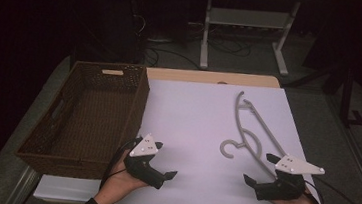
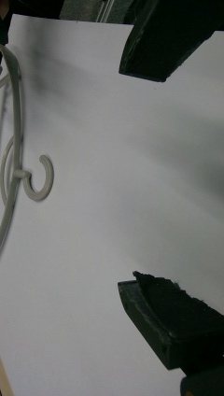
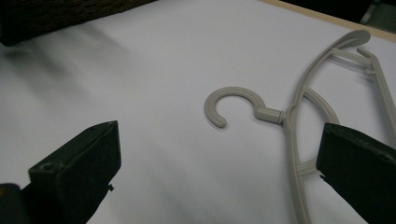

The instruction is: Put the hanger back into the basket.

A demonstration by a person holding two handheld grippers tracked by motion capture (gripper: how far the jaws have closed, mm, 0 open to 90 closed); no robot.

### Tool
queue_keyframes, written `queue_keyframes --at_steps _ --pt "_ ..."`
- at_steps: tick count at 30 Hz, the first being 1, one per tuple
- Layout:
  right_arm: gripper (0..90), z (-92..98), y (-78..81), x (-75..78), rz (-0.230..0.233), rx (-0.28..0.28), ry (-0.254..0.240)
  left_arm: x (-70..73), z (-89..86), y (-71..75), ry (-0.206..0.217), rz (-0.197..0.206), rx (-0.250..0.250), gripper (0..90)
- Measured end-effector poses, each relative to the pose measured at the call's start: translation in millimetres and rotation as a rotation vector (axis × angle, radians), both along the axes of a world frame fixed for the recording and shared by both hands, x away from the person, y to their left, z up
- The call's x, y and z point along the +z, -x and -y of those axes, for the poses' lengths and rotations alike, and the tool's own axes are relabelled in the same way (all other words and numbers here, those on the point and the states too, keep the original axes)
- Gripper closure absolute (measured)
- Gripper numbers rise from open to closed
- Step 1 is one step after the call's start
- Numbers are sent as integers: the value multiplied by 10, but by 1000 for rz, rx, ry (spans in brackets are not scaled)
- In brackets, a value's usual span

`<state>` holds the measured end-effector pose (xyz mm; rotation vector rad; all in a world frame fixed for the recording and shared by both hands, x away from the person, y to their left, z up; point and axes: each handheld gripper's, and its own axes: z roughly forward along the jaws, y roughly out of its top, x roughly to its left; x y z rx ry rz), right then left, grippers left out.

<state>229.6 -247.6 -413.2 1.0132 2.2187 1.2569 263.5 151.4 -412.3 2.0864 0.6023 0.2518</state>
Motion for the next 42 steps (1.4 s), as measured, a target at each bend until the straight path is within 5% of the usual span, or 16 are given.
queue_keyframes --at_steps 7,15,23,31,42 --pt "45 22 -16 -24 -28 -21 45 4 -2 -6 0 2 0 0" --pt "203 139 -97 -15 -99 -69 107 10 16 -16 7 0 3 0" --pt "378 338 -218 -72 -156 -108 111 6 34 -27 -1 -6 4 0" --pt "605 461 -375 -144 -223 -88 136 -17 34 -7 -10 -15 -5 0" --pt "724 490 -386 -248 -278 -73 212 -15 41 6 -3 -18 -7 0"
